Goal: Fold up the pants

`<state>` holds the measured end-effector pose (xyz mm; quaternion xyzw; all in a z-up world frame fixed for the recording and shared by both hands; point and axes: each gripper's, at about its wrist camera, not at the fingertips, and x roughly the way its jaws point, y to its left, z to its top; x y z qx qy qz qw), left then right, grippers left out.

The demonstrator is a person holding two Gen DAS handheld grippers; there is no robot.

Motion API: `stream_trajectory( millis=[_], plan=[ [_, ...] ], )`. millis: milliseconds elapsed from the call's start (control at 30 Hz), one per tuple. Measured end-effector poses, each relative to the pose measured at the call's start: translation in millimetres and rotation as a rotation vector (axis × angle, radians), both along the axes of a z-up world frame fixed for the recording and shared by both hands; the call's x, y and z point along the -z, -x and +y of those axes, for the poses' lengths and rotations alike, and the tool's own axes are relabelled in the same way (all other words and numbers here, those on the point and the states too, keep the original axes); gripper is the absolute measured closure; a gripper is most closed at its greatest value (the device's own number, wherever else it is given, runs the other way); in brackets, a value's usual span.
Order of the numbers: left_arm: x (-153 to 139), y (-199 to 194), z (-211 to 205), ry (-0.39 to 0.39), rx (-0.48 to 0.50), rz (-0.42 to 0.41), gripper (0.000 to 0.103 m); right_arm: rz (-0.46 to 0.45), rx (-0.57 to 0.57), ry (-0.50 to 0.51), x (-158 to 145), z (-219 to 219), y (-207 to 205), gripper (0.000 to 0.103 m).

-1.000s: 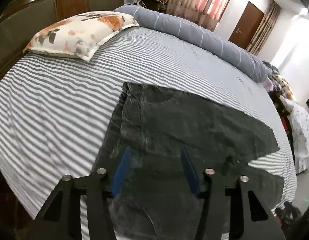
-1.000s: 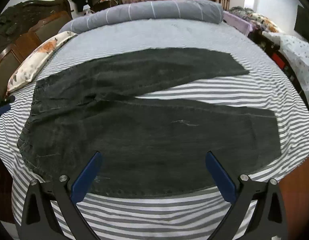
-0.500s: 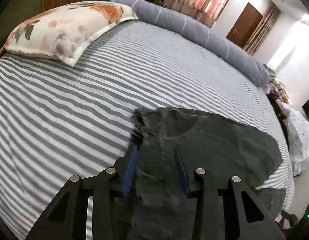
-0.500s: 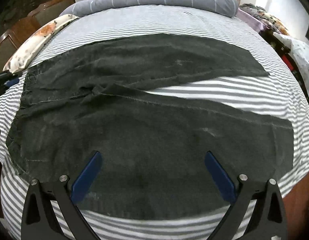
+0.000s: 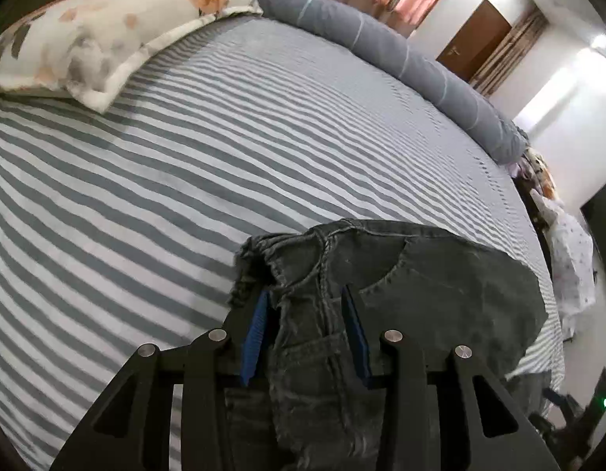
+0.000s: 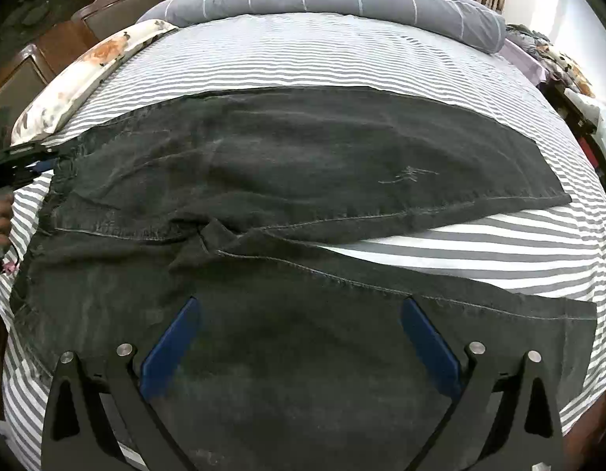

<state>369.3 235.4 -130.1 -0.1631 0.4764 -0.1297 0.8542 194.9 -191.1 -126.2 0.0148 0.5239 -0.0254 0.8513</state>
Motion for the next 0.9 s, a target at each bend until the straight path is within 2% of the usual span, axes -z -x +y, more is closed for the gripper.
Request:
stream_trajectory(
  millis=[133, 233, 467, 667, 700, 800, 900],
  plan=[
    [-9.5, 13.5, 14.4, -0.026, 0.001, -0.042, 0.062, 0.014, -0.007, 0.004, 9.9, 3.8, -2.8, 0.002],
    [-4.2, 9.2, 18.4, -0.068, 0.004, -0.026, 0.057, 0.024, 0.0, -0.02, 14.3, 4.9, -2.1, 0.002],
    [21.4, -12.1, 18.0, 0.037, 0.025, 0.036, 0.055, 0.008, -0.015, 0.004, 10.1, 2.9, -9.0, 0.002],
    [20.6, -24.9, -0.5, 0.017, 0.036, 0.017, 0.055, -0.015, -0.012, -0.007, 5.1, -7.8, -25.3, 0.002],
    [19.2, -25.8, -1.7, 0.012, 0.031, 0.014, 0.059, -0.016, -0.024, -0.009, 4.3, -8.9, -31.1, 0.002],
    [13.6, -23.6, -7.2, -0.002, 0.028, -0.008, 0.086, -0.03, -0.072, -0.004, -0.2, -9.5, -48.7, 0.002],
    [8.0, -18.8, -13.2, -0.02, 0.033, -0.031, 0.09, -0.042, -0.13, 0.003, -7.3, -8.5, -70.7, 0.002]
  ],
)
